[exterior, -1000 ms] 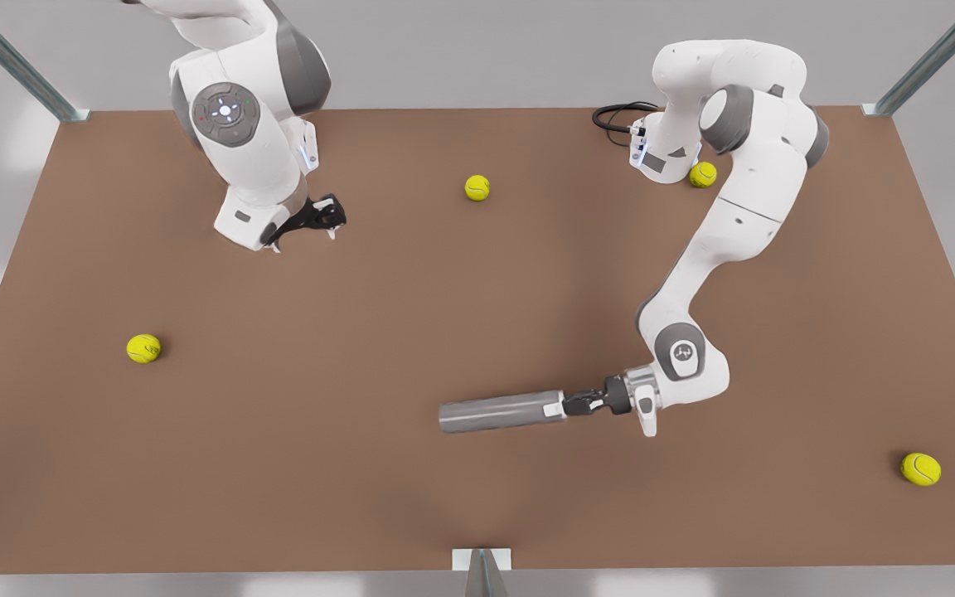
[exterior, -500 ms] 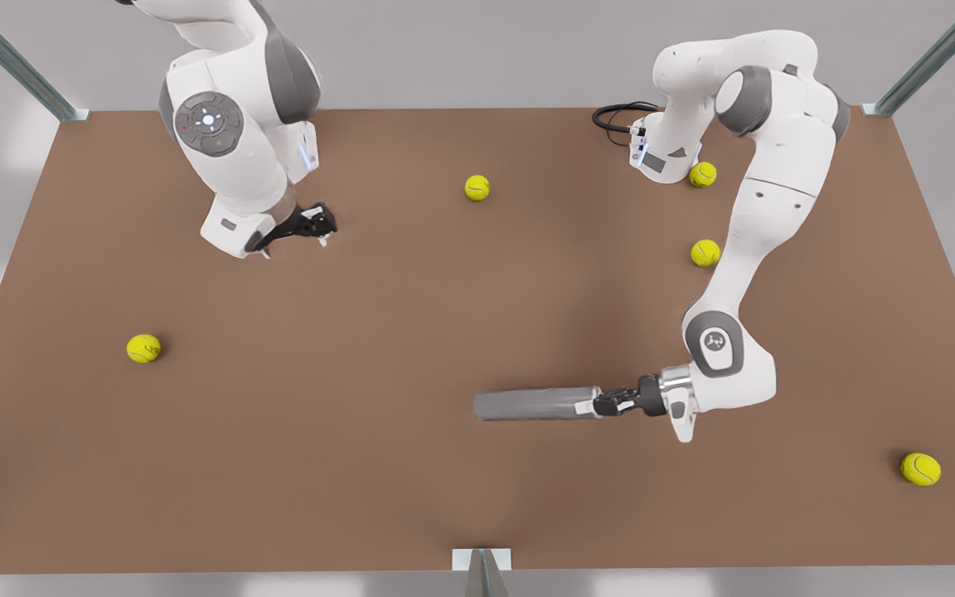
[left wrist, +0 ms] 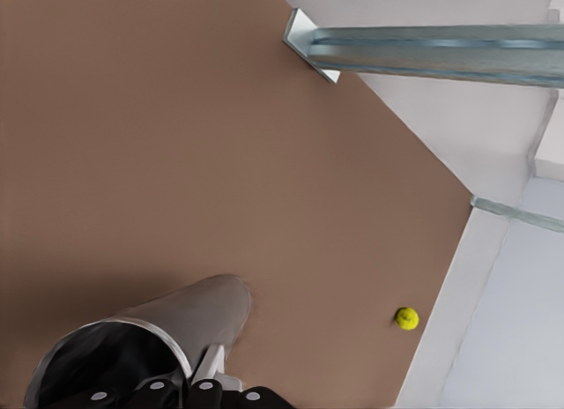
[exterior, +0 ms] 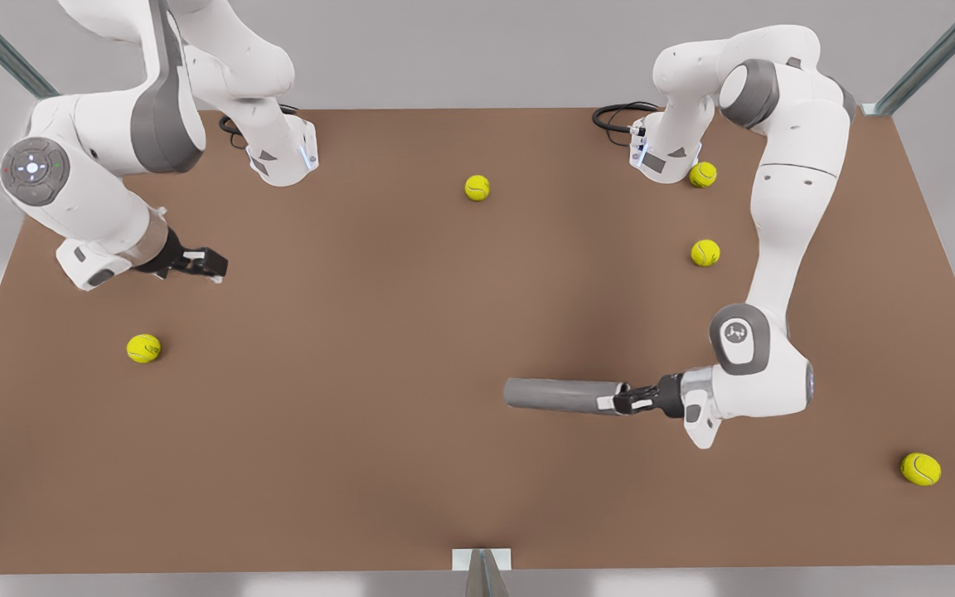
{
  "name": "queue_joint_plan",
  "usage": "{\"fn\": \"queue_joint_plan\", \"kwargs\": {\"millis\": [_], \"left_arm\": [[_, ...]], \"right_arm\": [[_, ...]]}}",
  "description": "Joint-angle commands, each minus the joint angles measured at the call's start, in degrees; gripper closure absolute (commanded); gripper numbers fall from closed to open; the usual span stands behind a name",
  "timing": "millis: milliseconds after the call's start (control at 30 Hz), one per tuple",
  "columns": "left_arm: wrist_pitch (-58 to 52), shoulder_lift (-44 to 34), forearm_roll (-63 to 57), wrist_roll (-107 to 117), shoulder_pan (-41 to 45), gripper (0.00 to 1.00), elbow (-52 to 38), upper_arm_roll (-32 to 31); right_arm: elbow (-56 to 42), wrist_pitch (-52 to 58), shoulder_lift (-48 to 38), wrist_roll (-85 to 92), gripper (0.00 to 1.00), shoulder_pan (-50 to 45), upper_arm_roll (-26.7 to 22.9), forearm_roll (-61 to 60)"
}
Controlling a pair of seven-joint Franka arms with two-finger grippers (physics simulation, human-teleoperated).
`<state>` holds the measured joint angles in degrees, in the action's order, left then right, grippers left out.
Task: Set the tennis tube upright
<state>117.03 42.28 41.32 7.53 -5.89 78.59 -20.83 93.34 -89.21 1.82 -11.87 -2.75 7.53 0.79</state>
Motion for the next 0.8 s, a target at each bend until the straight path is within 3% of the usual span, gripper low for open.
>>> {"fn": "queue_joint_plan", "kwargs": {"millis": [0, 767], "left_arm": [[-0.2, 0.0, -0.6, -0.1, 0.0, 0.79, 0.0, 0.1], [-10.8, -9.5, -27.4, 7.6, -3.3, 0.79, -0.9, 0.0]], "right_arm": [[0.0, 0.0, 0.0, 0.0, 0.00, -5.4, 0.0, 0.0], [0.4, -1.1, 0.1, 0.0, 0.00, -5.4, 0.0, 0.1]]}}
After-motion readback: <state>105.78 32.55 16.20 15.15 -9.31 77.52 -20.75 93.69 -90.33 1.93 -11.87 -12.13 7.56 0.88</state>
